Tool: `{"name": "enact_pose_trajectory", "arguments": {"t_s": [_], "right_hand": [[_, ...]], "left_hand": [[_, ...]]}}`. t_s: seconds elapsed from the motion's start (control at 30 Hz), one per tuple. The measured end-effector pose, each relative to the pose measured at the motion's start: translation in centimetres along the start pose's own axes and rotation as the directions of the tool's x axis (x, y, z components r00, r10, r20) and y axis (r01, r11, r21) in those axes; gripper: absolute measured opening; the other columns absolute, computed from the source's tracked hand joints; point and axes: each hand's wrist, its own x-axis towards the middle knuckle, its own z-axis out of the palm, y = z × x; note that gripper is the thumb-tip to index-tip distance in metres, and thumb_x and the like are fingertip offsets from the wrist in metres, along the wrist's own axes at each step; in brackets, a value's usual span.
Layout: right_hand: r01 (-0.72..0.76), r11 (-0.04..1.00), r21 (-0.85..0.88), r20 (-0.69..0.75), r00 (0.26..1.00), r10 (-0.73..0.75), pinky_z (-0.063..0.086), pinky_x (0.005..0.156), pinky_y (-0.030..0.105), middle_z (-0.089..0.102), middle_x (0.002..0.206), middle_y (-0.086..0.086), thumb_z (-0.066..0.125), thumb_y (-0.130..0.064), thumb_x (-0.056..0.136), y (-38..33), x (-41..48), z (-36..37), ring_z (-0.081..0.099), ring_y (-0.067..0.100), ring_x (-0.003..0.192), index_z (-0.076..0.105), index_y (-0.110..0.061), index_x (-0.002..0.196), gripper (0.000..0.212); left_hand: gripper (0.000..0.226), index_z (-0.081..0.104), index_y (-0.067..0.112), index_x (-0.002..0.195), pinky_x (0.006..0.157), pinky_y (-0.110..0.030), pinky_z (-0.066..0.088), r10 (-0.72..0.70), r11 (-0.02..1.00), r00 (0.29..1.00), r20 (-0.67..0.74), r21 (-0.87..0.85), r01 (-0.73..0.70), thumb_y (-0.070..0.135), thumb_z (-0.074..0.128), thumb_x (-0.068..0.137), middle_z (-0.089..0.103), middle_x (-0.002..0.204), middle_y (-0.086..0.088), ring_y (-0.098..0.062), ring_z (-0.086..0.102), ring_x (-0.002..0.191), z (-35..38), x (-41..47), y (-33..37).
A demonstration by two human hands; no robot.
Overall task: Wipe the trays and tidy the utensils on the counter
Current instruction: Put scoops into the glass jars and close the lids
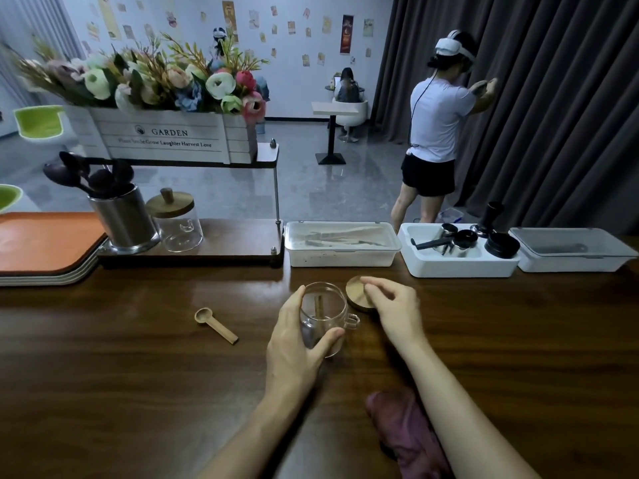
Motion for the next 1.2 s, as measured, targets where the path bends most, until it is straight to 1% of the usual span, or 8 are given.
{"name": "enact_pose_trajectory", "arguments": {"t_s": [0.1, 0.23, 0.4, 0.53, 0.6, 0.73, 0.97, 1.2], "right_hand": [[-0.023, 0.995, -0.094, -0.088, 0.996, 0.014, 0.051, 0.088, 0.019, 0.076, 0.100, -0.009, 0.072, -0.025, 0.092, 1.0, 0.9, -1.1, 0.066, -0.005, 0.089, 0.079, -0.022, 0.108, 0.018], [-0.056, 0.979, -0.196, -0.014, 0.998, 0.054, 0.040, 0.088, 0.018, 0.073, 0.119, -0.002, 0.072, -0.026, 0.092, 2.7, 2.4, -1.1, 0.056, 0.003, 0.100, 0.074, -0.021, 0.122, 0.031], [-0.105, 0.979, -0.175, 0.041, 0.993, 0.113, 0.039, 0.090, 0.017, 0.073, 0.121, -0.005, 0.071, -0.029, 0.091, 4.1, 3.3, -0.6, 0.062, 0.011, 0.114, 0.073, -0.029, 0.123, 0.031], [-0.105, 0.979, -0.176, 0.049, 0.992, 0.115, 0.042, 0.094, 0.023, 0.072, 0.121, -0.003, 0.074, -0.030, 0.089, 4.6, 4.0, -0.4, 0.060, 0.019, 0.119, 0.073, -0.026, 0.122, 0.034], [-0.086, 0.978, -0.192, 0.058, 0.993, 0.099, 0.044, 0.093, 0.025, 0.073, 0.116, -0.004, 0.074, -0.031, 0.088, 4.7, 4.3, -0.2, 0.060, 0.019, 0.115, 0.075, -0.026, 0.116, 0.028], [-0.031, 0.992, -0.126, 0.086, 0.995, 0.042, 0.041, 0.073, 0.004, 0.075, 0.104, -0.008, 0.073, -0.030, 0.090, 3.5, 4.6, -0.4, 0.064, 0.009, 0.102, 0.077, -0.027, 0.108, 0.019], [0.156, 0.982, 0.106, 0.254, 0.951, -0.178, 0.048, 0.084, 0.011, 0.076, 0.100, -0.014, 0.077, -0.022, 0.087, -3.8, 3.1, -0.3, 0.067, -0.002, 0.099, 0.078, -0.024, 0.110, 0.023], [0.245, 0.969, 0.018, 0.337, 0.911, -0.237, 0.049, 0.080, 0.011, 0.074, 0.092, -0.025, 0.077, -0.023, 0.086, -5.1, -0.6, 1.4, 0.067, -0.007, 0.094, 0.077, -0.036, 0.102, 0.020]], "left_hand": [[0.097, 0.034, 0.039, 0.155, 0.100, 0.004, 0.025, 0.003, 1.000, 1.000, 0.014, 0.018, -0.003, 0.072, 0.069, 0.070, 0.038, 0.148, 0.033, 0.023, 0.032, 0.133, 0.1, 0.1, 0.0], [0.091, 0.028, 0.049, 0.150, 0.098, 0.005, 0.025, 0.004, 0.999, 1.000, 0.018, 0.044, -0.005, 0.063, 0.075, 0.074, 0.035, 0.147, 0.036, 0.030, 0.028, 0.129, 0.1, 0.1, 0.0], [0.093, 0.027, 0.049, 0.154, 0.102, -0.004, 0.032, -0.023, 0.998, 1.000, 0.017, 0.066, 0.022, 0.053, 0.081, 0.078, 0.044, 0.151, 0.026, 0.008, 0.042, 0.137, 0.2, 0.0, -0.1], [0.092, 0.024, 0.055, 0.151, 0.100, 0.000, 0.030, -0.025, 0.996, 1.000, 0.017, 0.086, 0.023, 0.055, 0.081, 0.078, 0.046, 0.153, 0.023, 0.006, 0.044, 0.136, 0.3, 0.0, -0.1], [0.092, 0.023, 0.060, 0.150, 0.102, -0.005, 0.034, -0.027, 0.996, 1.000, 0.010, 0.082, 0.026, 0.061, 0.079, 0.076, 0.047, 0.153, 0.024, 0.007, 0.045, 0.136, 0.2, 0.0, 0.0], [0.090, 0.020, 0.067, 0.147, 0.104, -0.008, 0.036, -0.025, 0.996, 1.000, 0.005, 0.084, 0.024, 0.071, 0.070, 0.073, 0.046, 0.152, 0.025, 0.008, 0.044, 0.136, 0.2, 0.0, 0.0], [0.099, 0.025, 0.049, 0.158, 0.108, -0.017, 0.041, -0.028, 0.998, 1.000, 0.003, 0.053, 0.027, 0.069, 0.073, 0.073, 0.047, 0.150, 0.031, 0.012, 0.043, 0.136, 0.3, -0.1, -0.2], [0.082, 0.041, 0.056, 0.145, 0.093, -0.013, 0.046, -0.050, 0.999, 0.999, 0.012, 0.013, 0.050, 0.057, 0.083, 0.075, 0.062, 0.126, 0.035, 0.009, 0.058, 0.121, 0.2, -0.1, -0.1]]}}
